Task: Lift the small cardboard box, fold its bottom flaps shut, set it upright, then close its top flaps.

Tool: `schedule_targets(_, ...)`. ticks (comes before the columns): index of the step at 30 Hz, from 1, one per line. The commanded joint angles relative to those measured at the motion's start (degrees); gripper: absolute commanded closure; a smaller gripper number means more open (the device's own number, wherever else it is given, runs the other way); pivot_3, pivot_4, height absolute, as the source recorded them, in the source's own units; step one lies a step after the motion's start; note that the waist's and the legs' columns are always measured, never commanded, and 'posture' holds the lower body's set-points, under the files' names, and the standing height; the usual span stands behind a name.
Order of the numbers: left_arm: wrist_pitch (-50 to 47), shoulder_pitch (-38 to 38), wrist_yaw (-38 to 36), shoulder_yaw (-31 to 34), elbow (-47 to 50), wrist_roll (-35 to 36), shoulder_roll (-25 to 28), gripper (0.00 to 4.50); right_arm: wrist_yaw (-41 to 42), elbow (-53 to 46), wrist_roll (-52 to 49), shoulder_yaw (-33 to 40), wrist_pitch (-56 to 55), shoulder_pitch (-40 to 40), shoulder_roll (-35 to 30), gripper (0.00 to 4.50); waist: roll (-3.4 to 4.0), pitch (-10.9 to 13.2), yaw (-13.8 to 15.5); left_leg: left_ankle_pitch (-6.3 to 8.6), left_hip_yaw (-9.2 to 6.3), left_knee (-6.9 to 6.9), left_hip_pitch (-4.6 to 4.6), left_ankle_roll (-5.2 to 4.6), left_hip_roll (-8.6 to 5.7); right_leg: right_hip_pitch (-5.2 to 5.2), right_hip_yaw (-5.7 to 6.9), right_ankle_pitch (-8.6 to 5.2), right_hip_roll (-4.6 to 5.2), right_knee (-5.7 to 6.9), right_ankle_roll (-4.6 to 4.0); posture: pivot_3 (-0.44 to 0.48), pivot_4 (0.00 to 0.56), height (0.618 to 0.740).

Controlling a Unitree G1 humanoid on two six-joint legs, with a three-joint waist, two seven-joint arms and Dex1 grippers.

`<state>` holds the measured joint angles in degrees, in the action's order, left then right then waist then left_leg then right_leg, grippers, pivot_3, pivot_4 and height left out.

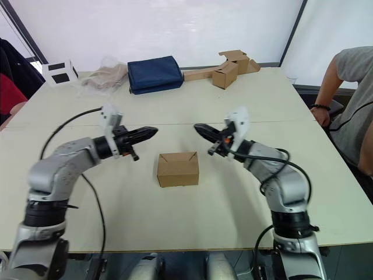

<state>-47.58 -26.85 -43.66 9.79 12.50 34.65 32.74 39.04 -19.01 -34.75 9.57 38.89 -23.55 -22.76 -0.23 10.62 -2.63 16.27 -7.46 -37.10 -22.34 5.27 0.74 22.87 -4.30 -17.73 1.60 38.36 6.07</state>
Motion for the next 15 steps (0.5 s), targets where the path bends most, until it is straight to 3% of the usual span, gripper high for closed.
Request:
schedule_targets(1, -2.81, 6.80, -2.38, 3.23, 4.44, 2.98, 4.45, 4.42, -0.53, -5.56, -8.09, 6.55, 5.41, 4.63, -3.33, 4.50, 0.00, 0.01, 0.04, 0.00, 0.00, 0.00, 0.00, 0.00, 0.00, 0.00, 0.00, 0.00, 0.00, 0.00, 0.00, 0.000, 0.150, 0.740)
schedule_targets(7, -0.91, 23.28, -6.19, 5.43, 10.19, 3.39, 10.08, 4.42, 5.56, -7.30, -5.70, 7.09, 5.82, 19.79, -14.78, 4.50, 0.01, 0.01, 0.38, 0.01, 0.02, 0.02, 0.05, -0.01, 0.00, -0.12, 0.01, -0.01, 0.01, -0.11, 0.00, 0.000, 0.150, 0.740)
schedule_targets(15, 1.91, 33.67, -6.66, 7.53, 10.88, 4.16, 9.40, 4.42, 7.86, -6.21, -5.93, 6.99, 4.77, 25.85, -18.09, 4.50, 0.01, 0.01, 0.19, 0.04, 0.10, 0.09, 0.34, -0.06, 0.05, -0.36, -0.03, -0.02, -0.02, -0.18, -0.02, 0.000, 0.150, 0.740)
